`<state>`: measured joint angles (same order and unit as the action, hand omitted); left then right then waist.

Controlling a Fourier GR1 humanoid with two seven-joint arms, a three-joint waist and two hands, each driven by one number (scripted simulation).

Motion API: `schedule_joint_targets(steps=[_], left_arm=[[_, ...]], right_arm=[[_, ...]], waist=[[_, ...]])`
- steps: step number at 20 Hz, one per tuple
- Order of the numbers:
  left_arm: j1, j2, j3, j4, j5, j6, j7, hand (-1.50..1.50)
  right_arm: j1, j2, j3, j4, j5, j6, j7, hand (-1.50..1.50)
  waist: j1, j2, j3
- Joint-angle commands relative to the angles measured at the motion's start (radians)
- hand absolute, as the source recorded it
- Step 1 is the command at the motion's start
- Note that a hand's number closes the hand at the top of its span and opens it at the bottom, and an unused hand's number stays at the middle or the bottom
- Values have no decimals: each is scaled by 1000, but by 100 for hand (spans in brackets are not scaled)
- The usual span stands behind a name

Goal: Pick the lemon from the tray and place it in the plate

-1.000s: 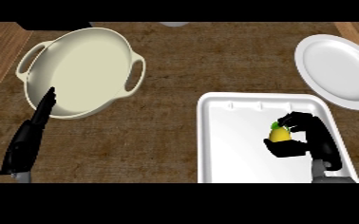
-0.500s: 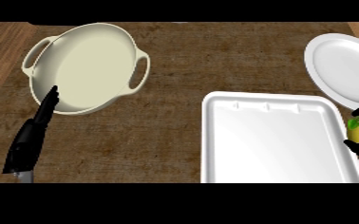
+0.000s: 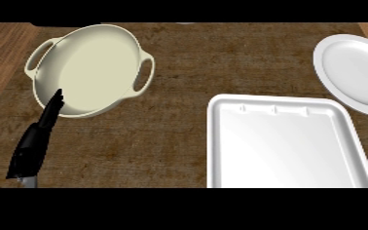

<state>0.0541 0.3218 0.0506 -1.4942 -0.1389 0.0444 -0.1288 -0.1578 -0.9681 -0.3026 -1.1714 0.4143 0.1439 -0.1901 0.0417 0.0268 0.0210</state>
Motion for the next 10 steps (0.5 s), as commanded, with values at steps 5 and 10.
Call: schedule_joint_targets(steps=[5, 10], left_arm=[[4, -8, -7, -2, 0, -1, 2, 0], [-2, 6, -1, 9, 9, -24, -16, 0]], right_arm=[[-93, -90, -146, 172, -154, 54, -431, 150], [-121, -152, -163, 326, -196, 180, -686, 150]], waist=[[6, -6, 0], [22, -1, -7]])
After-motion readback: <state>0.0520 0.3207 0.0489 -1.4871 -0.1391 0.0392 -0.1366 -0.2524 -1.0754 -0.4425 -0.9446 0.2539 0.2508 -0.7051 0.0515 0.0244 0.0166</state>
